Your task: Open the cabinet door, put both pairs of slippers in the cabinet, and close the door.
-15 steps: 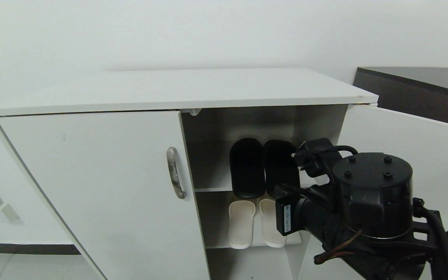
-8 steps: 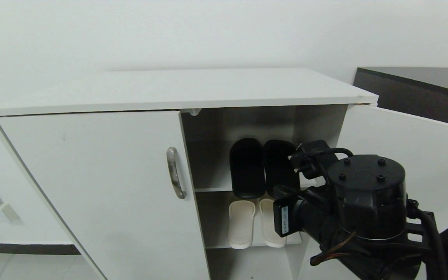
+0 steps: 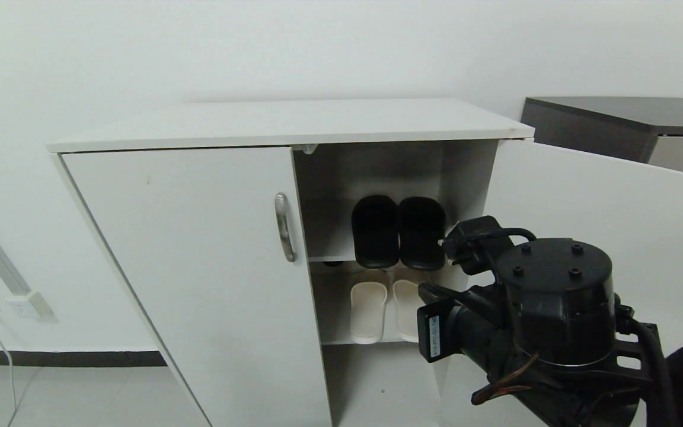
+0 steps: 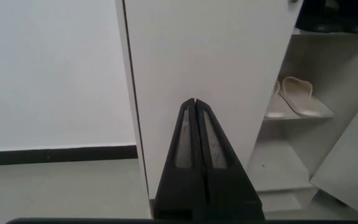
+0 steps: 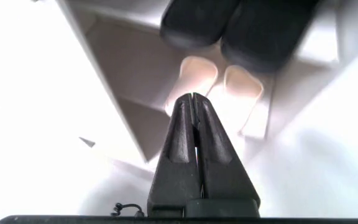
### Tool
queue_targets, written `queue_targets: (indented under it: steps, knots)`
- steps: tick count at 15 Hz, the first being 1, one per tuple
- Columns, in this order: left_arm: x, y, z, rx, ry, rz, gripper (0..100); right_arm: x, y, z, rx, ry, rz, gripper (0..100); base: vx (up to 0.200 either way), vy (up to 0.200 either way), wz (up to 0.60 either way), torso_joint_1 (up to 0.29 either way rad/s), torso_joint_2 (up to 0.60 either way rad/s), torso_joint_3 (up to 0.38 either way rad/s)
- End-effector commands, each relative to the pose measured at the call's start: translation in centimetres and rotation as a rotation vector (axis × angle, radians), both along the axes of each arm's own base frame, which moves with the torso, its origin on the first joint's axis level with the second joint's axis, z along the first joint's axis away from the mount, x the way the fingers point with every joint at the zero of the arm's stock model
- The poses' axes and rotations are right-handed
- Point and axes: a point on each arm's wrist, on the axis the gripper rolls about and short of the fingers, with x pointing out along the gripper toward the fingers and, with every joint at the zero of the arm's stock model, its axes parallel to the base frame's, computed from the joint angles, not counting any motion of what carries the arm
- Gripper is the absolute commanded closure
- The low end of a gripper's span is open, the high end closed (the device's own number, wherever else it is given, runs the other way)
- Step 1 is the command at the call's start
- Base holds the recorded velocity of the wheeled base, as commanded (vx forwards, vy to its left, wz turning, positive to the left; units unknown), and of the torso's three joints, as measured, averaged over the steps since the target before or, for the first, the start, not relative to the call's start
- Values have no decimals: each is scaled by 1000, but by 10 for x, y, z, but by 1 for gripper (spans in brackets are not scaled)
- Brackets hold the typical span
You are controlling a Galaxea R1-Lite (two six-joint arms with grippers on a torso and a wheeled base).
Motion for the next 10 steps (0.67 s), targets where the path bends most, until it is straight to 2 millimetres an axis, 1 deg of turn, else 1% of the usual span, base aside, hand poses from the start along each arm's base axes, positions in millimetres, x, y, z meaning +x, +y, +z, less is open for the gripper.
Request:
queue_targets:
  steps: [1,7,10]
  knots:
    - [0,0,0,-2,1,0,100,0,1,-4,-11,7,-1,100,-200,0,0,2,2,7]
    - [0,0,0,-2,1,2,100,1,3,-14,-27,20,2,100,-200,0,0,3,4,3]
    - [0,0,0,-2,1,2,100,2,3,-20,-40,16,10,100,0,0,0,0,0,0]
